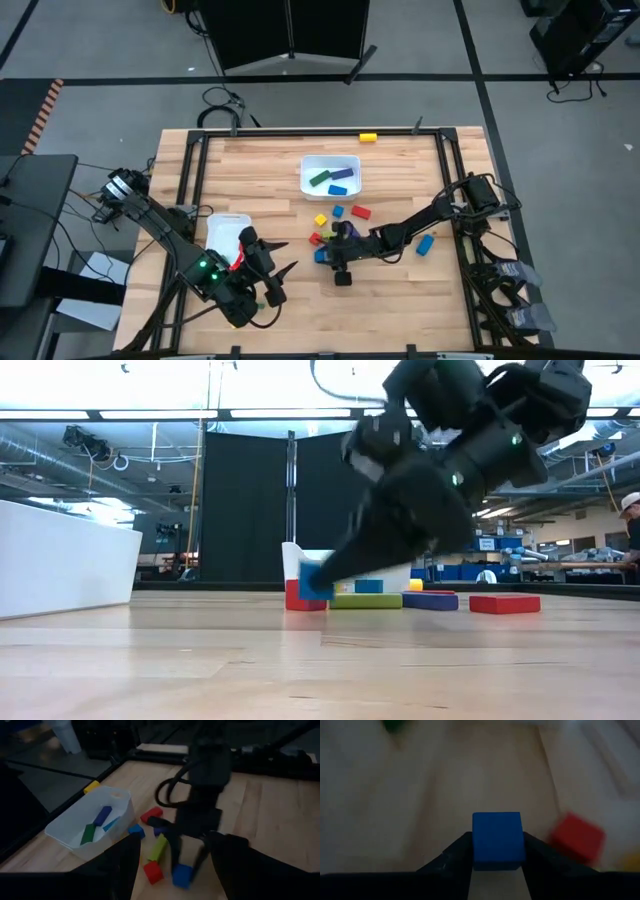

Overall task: Sort blocks by size
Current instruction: Put the square blue block into the bottom white bin

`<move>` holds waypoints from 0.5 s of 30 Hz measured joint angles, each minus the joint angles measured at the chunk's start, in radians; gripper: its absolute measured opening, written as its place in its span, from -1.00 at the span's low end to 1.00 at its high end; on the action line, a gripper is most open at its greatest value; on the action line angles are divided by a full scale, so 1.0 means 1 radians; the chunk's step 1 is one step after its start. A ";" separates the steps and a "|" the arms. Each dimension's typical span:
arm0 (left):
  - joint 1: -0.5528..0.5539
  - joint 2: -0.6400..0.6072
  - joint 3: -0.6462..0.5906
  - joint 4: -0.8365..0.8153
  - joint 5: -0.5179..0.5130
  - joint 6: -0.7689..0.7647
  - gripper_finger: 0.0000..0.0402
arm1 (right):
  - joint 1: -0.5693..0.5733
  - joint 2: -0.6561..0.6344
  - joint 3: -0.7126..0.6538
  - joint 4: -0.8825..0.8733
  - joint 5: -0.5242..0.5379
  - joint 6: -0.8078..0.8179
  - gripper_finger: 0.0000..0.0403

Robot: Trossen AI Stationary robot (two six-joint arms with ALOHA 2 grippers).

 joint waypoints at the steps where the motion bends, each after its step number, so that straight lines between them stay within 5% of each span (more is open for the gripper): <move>1: 0.000 0.000 0.000 0.008 -0.012 0.000 0.21 | 0.005 0.000 0.009 0.016 -0.004 -0.001 -0.25; 9: -0.002 -0.057 0.000 0.058 -0.109 0.006 0.21 | -0.005 0.000 0.201 0.034 -0.015 -0.095 -0.25; 15: -0.008 -0.138 0.000 0.134 -0.197 0.136 0.21 | -0.039 0.123 0.405 0.044 -0.081 -0.146 -0.25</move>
